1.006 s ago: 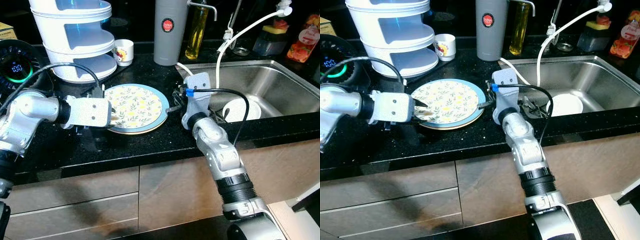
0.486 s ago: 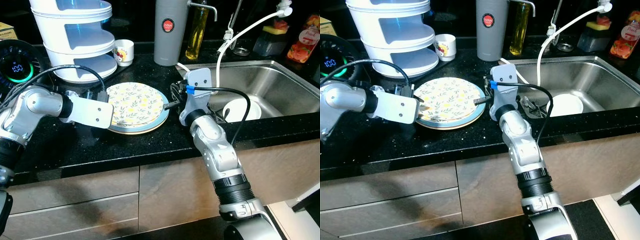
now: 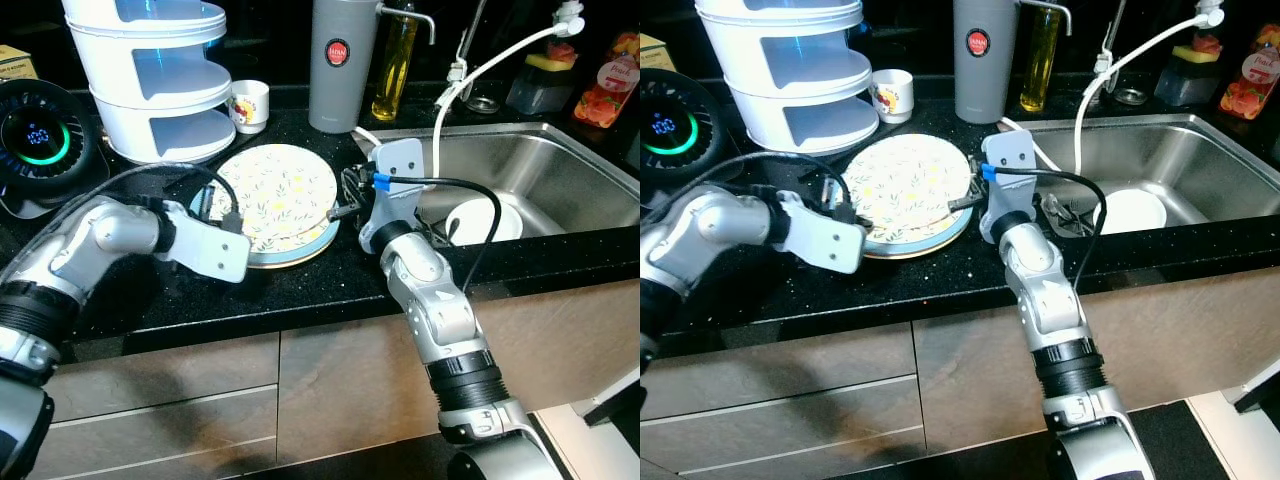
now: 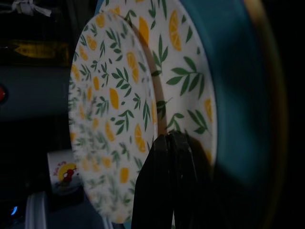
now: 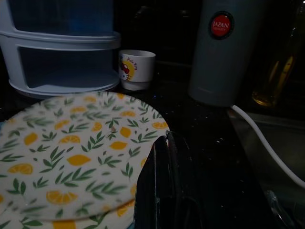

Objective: Kitchen organization

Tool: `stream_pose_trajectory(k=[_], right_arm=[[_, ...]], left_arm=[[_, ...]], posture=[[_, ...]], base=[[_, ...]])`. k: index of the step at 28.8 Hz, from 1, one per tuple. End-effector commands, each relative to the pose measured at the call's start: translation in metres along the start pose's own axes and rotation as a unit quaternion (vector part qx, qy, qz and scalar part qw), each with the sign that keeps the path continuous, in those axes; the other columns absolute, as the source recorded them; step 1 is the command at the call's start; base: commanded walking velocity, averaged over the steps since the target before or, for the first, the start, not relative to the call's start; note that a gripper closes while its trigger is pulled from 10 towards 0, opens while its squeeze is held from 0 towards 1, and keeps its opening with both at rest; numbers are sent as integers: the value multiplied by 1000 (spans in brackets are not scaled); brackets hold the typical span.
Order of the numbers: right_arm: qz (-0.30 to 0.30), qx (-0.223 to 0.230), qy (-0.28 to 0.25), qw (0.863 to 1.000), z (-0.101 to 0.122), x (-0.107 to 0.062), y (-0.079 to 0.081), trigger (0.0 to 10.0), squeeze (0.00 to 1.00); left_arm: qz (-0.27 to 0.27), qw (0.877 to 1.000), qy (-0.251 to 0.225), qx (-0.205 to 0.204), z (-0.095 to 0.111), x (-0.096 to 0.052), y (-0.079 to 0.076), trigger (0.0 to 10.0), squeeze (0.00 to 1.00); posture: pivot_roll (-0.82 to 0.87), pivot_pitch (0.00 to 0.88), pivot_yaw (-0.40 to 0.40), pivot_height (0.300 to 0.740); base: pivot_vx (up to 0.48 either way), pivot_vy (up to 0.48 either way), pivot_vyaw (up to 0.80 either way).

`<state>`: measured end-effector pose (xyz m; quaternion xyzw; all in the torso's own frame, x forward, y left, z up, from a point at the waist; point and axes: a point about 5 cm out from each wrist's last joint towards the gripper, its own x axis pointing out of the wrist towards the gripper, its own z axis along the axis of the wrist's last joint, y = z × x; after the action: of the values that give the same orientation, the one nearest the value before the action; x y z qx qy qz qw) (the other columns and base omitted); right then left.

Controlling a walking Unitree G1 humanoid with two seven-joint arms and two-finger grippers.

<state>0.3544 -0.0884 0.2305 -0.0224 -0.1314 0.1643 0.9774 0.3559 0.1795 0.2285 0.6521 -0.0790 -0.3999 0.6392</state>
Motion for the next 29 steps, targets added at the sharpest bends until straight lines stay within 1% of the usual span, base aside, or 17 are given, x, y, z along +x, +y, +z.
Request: stream_pose_trajectory(k=[1, 2, 3, 4, 5, 7, 10, 13, 14, 15, 18, 19, 21, 23, 25, 27, 29], right_arm=[[-9, 5, -2, 1000, -1, -3, -4, 10000, 0], [-9, 5, -2, 1000, -1, -3, -4, 10000, 0], [-11, 5, -1, 1000, -2, -3, -5, 10000, 0], [-11, 5, -1, 1000, -2, -3, -5, 10000, 0], [-11, 5, -1, 1000, -2, -4, -5, 10000, 0], [-11, 5, -1, 1000, -2, -4, -5, 10000, 0], [-11, 7, -1, 1000, -2, -3, -5, 10000, 0], [-10, 7, -1, 1000, -2, -3, -4, 10000, 0], [-10, 7, -2, 1000, -2, -3, -4, 10000, 0], [-9, 8, -2, 1000, -2, -3, -4, 10000, 0], [-9, 8, -2, 1000, -2, -3, -4, 10000, 0], [-9, 8, -2, 1000, -2, -2, -4, 10000, 0], [-10, 8, -2, 1000, -3, -2, -4, 10000, 0], [-10, 8, -2, 1000, -3, -2, -4, 10000, 0], [-10, 8, -2, 1000, -3, -2, -4, 10000, 0], [-11, 8, -2, 1000, -3, -2, -4, 10000, 0], [-11, 8, -2, 1000, -3, -2, -4, 10000, 0]], left_arm=[[30, 999, 2, 9, 2, 3, 5, 0, 0], [30, 999, 2, 9, 2, 3, 5, 0, 0], [66, 998, 4, 17, 1, 0, 17, 0, 0], [73, 997, 5, 19, 1, -1, 20, 0, 0], [97, 995, 6, 27, 1, -6, 29, 0, 0], [97, 995, 6, 27, 1, -6, 29, 0, 0], [142, 989, 12, 46, 0, -15, 46, 0, 0], [153, 987, 14, 44, -1, -19, 52, 0, 0], [153, 987, 16, 36, -2, -21, 54, 0, 0], [147, 989, 15, 21, -4, -23, 54, 10000, 647], [147, 989, 16, 17, -5, -23, 53, 10000, 647], [128, 992, 17, 5, -7, -22, 49, 10000, 996], [64, 998, 8, -24, -8, -21, 36, 10000, 1000], [31, 999, 5, -37, -9, -19, 30, 10000, 1000], [25, 999, 7, -38, -10, -18, 29, 10000, 1000], [0, 999, 14, -37, -13, -15, 29, 10000, 1000], [-17, 999, 28, -27, -15, -13, 37, 10000, 1000]], posture=[[135, 17, -21, 740], [135, 17, -21, 740], [137, 18, -21, 740], [137, 18, -21, 740], [137, 18, -21, 740], [137, 18, -21, 740], [143, 18, -24, 740], [146, 17, -25, 740], [146, 17, -25, 740], [149, 17, -26, 740], [149, 17, -26, 740], [149, 17, -26, 740], [147, 15, -25, 740], [147, 15, -25, 740], [147, 15, -25, 740], [146, 15, -25, 740], [146, 15, -25, 740]], base=[[0, 0, 0], [0, 0, 0], [0, 0, 0], [0, 0, 0], [0, 0, 0], [0, 0, 0], [0, 0, 0], [0, 0, 0], [0, 0, 0], [0, 0, 0], [0, 0, 0], [0, 0, 0], [0, 0, 0], [0, 0, 0], [0, 0, 0], [0, 0, 0], [0, 0, 0]])
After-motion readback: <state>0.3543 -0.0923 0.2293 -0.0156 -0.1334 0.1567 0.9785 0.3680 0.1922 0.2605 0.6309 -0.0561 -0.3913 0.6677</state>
